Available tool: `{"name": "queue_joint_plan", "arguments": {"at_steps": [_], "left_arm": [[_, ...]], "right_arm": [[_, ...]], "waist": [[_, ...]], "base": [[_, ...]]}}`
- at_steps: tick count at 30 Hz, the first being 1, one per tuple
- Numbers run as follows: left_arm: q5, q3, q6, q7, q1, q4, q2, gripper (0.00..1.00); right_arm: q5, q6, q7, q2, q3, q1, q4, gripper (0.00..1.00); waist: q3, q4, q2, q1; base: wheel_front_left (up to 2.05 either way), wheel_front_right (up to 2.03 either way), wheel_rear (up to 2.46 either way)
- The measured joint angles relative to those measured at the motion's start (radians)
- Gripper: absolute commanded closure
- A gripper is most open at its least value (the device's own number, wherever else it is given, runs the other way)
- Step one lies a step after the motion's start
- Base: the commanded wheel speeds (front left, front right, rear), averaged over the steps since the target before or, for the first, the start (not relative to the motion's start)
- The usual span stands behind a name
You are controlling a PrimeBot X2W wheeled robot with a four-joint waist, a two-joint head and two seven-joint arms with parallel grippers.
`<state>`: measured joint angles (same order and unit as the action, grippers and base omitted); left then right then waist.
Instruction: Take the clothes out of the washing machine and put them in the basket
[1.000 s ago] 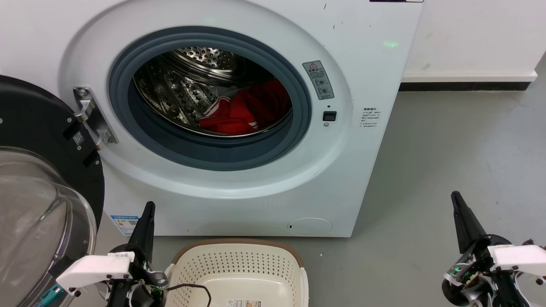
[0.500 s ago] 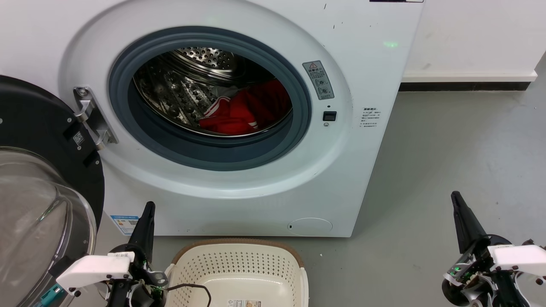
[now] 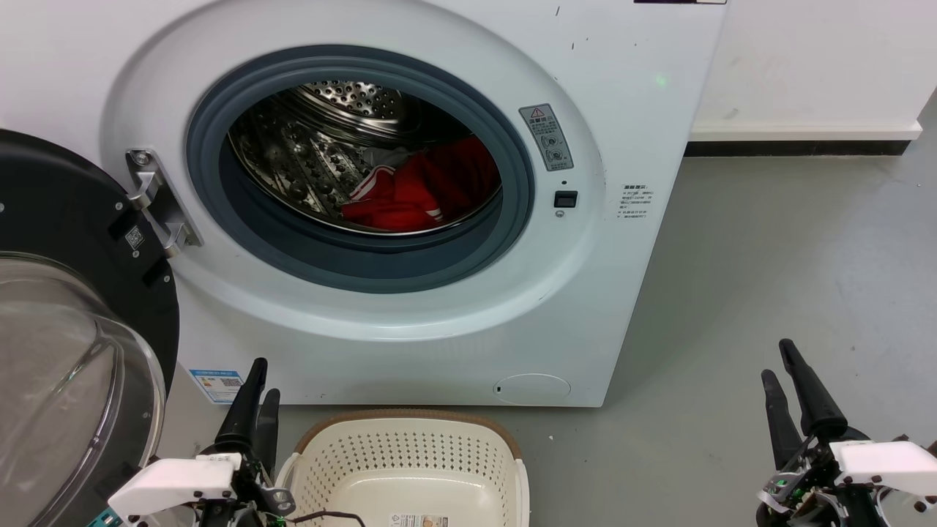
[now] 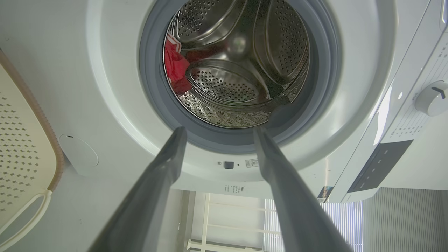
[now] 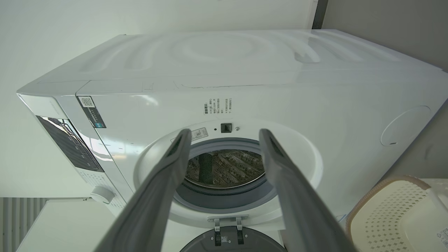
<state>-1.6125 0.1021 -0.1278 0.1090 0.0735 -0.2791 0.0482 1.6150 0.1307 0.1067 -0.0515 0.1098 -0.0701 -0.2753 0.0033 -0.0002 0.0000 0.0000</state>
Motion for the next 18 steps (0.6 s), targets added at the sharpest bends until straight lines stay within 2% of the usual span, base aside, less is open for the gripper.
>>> {"name": "queue_joint_plan", "arguments": {"at_steps": [9,18], "left_arm": [[0.076,-0.035,0.000,-0.045,-0.001,0.032,0.000,0.00],[0.273,-0.061,0.000,-0.087,0.012,0.083,0.000,0.00]], "right_arm": [[-0.077,0.000,-0.044,0.001,-0.021,0.010,0.035,0.00],[-0.304,0.000,-0.084,0.001,-0.030,0.030,0.089,0.00]], "waist": [[0.001,-0.001,0.0000,0.0000],[0.000,-0.005,0.0000,0.0000]], "base": [[0.00,0.00,0.00],[0.00,0.00,0.00]]}}
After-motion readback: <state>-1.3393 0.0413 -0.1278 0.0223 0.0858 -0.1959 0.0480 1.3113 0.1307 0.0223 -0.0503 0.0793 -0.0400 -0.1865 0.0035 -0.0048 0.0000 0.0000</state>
